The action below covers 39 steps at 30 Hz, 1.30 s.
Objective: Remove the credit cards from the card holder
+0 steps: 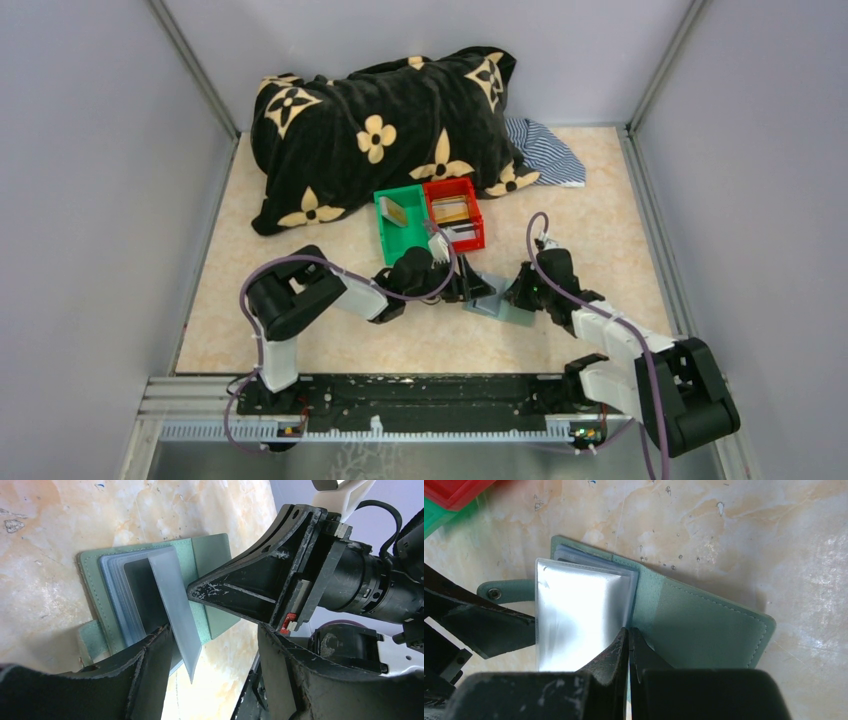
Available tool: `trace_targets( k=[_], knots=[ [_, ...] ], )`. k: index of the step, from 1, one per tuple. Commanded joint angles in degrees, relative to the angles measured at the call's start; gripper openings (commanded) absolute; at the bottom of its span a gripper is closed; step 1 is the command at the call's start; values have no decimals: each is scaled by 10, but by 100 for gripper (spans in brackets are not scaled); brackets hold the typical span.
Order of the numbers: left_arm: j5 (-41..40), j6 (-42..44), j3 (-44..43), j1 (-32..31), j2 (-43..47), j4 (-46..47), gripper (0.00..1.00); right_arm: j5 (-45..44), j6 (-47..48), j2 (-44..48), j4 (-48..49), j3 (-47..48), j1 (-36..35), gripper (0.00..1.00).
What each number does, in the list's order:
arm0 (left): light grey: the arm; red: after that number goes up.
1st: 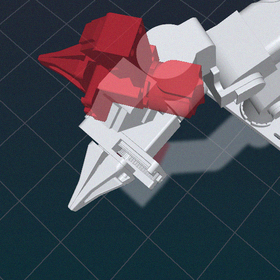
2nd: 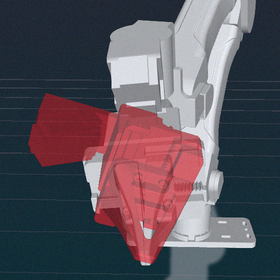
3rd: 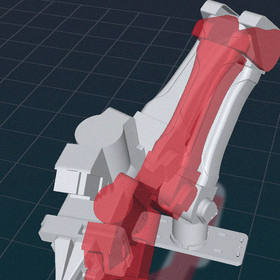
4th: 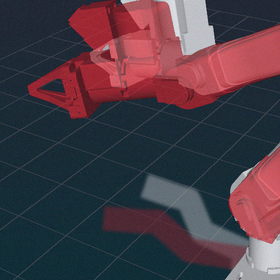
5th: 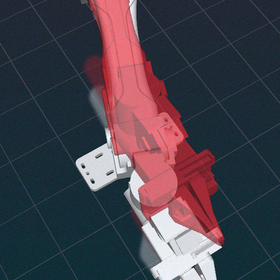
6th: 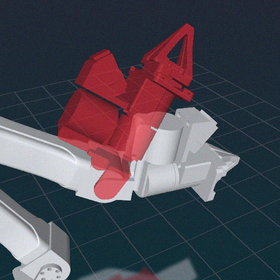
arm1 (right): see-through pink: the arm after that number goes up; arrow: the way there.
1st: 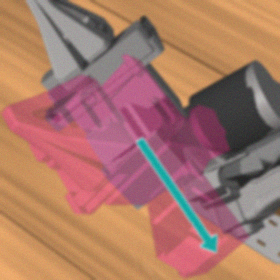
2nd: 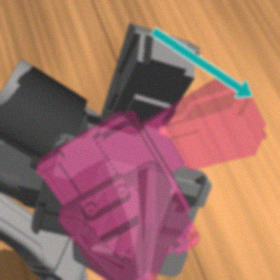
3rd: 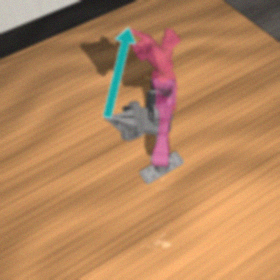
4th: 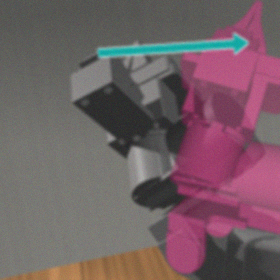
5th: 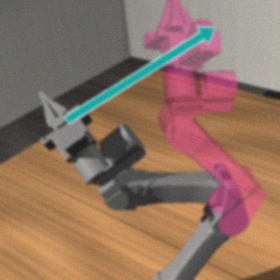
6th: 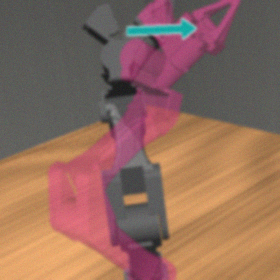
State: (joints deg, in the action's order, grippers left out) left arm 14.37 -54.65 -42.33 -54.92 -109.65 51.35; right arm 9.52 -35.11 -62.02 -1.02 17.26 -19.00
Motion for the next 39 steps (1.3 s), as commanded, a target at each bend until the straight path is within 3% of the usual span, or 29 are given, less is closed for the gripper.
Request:
trace_targets(
  k=[1, 7, 11, 14, 21, 28, 39],
  knots=[
    [9, -2, -13, -3, -10, 11, 67, -7, 1, -7, 8, -12, -3, 0],
    [16, 2, -33, -7, -15, 2, 67, -13, -1, 42, -16, -8, -3, 2],
    [27, 4, -58, -13, -17, -7, 67, -51, -1, 108, -78, 18, -3, 23],
    [31, 6, -75, -17, -24, -10, 67, -80, 5, 140, -118, 34, -2, 27],
    [37, 2, -93, -26, -43, -8, 67, -90, -13, 150, -153, 40, 1, 28],
    [42, -1, -102, -31, -54, -3, 67, -158, -34, 252, -218, 58, 11, 28],
    [55, -6, -149, -64, -96, -8, 67, -162, -51, 264, -240, 80, 18, 28]
  ],
)
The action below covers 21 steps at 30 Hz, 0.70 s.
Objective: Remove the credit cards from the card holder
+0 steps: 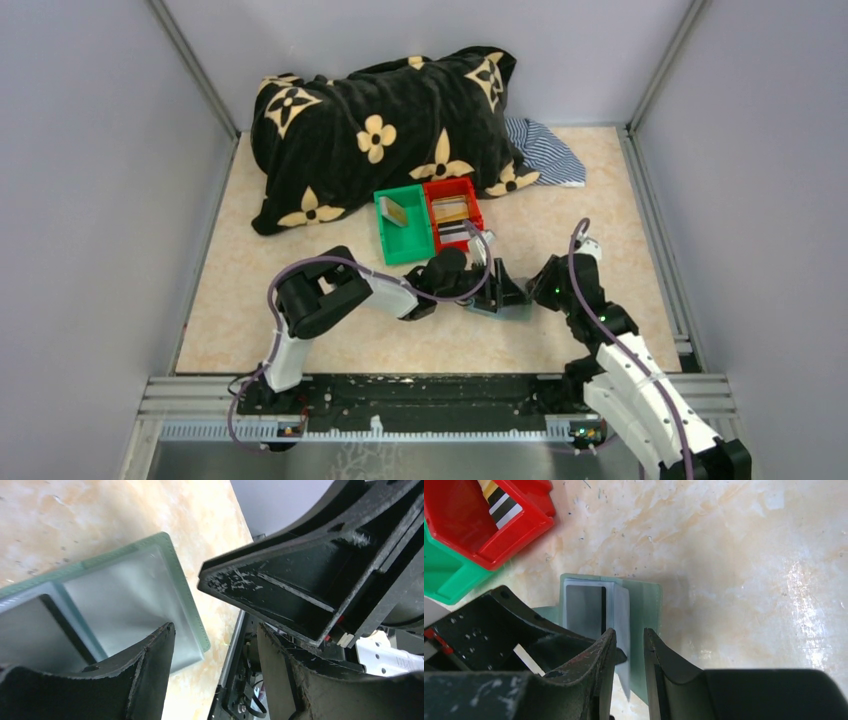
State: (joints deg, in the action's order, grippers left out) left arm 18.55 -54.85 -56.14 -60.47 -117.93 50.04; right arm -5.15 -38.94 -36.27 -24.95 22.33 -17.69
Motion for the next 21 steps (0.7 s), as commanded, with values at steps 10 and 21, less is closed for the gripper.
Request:
trace_targets(
  k=[10, 21],
  knots=[
    [17, 4, -5, -9, -27, -3, 68, -41, -11, 33, -9, 46, 5, 27],
    [16, 25, 9, -3, 0, -4, 68, 112, 10, -119, 80, 27, 5, 13]
  ],
)
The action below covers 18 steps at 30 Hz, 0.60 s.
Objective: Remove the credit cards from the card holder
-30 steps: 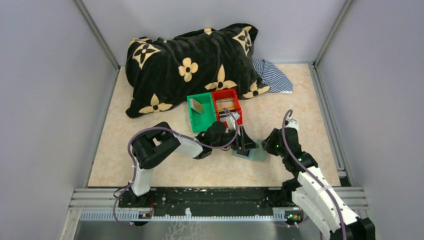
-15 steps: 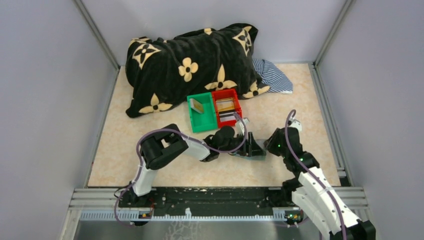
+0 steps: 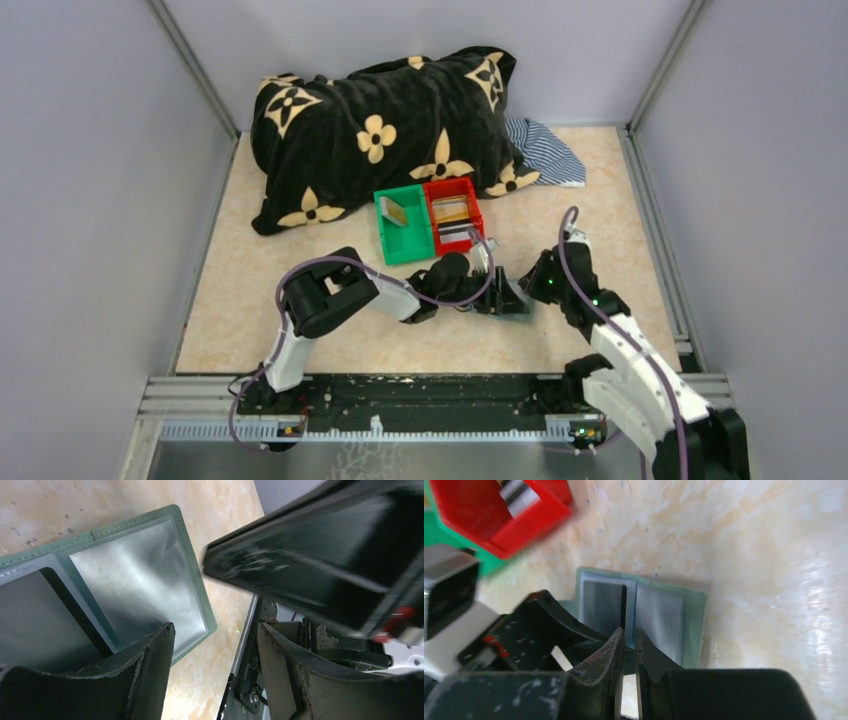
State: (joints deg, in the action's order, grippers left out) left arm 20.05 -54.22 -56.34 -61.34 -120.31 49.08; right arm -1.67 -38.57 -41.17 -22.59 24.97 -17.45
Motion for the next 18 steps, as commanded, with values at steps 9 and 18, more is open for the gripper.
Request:
trace_targets(
  k=[9, 18],
  knots=[
    [-43, 57, 72, 37, 112, -14, 68, 57, -4, -92, 91, -49, 3, 5],
    [-57, 63, 111, 63, 121, -8, 68, 74, -59, -148, 129, -88, 20, 4]
  ],
)
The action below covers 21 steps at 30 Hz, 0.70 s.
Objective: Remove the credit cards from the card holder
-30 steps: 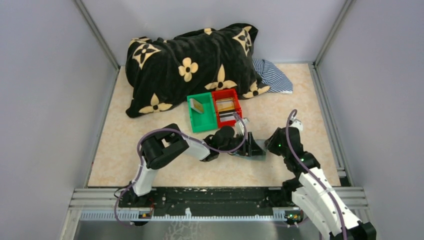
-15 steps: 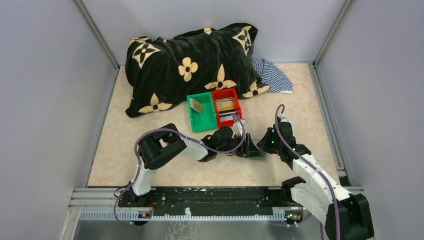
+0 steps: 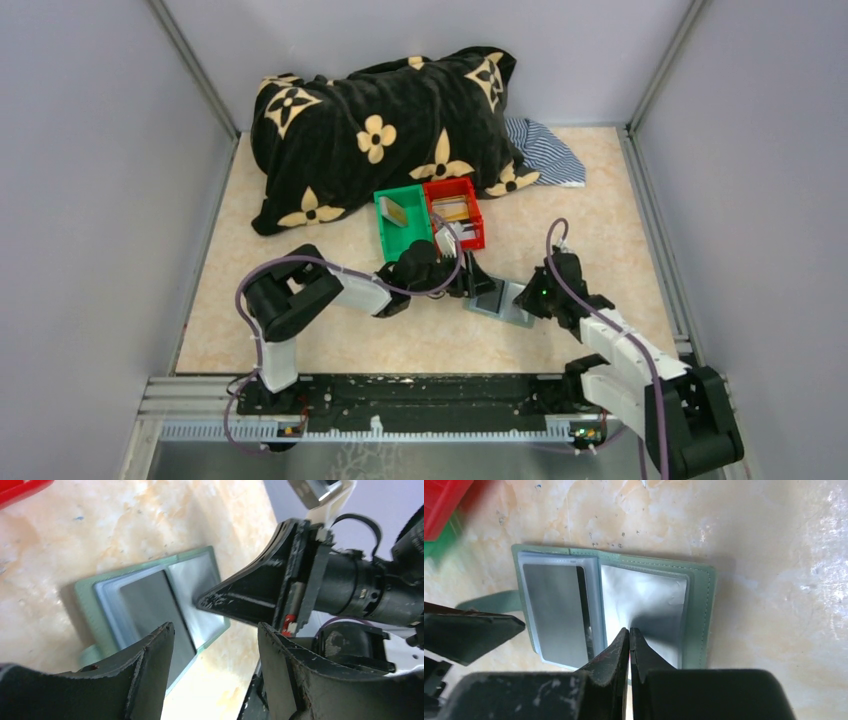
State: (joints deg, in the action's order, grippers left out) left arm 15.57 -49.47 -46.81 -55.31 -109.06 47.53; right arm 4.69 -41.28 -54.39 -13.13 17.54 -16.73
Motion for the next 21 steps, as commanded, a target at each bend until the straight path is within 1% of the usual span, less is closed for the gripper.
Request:
trace_targets(
  k=[1, 8, 12, 17, 21],
  knots=[
    [-13, 15, 20, 3, 9, 8, 68, 16, -36, -19, 39, -19, 21, 4],
    [-5, 13, 29, 4, 0, 18, 68, 40, -45, -32, 80, -38, 35, 3],
    [5, 5, 31, 3, -14, 28, 68, 76, -39, -31, 134, -49, 35, 3],
    [10, -11, 45, 3, -21, 46, 68, 113, -15, -31, 180, -58, 35, 6],
    [10, -16, 51, 3, -28, 53, 67, 140, -13, -23, 217, -72, 35, 12]
  ],
)
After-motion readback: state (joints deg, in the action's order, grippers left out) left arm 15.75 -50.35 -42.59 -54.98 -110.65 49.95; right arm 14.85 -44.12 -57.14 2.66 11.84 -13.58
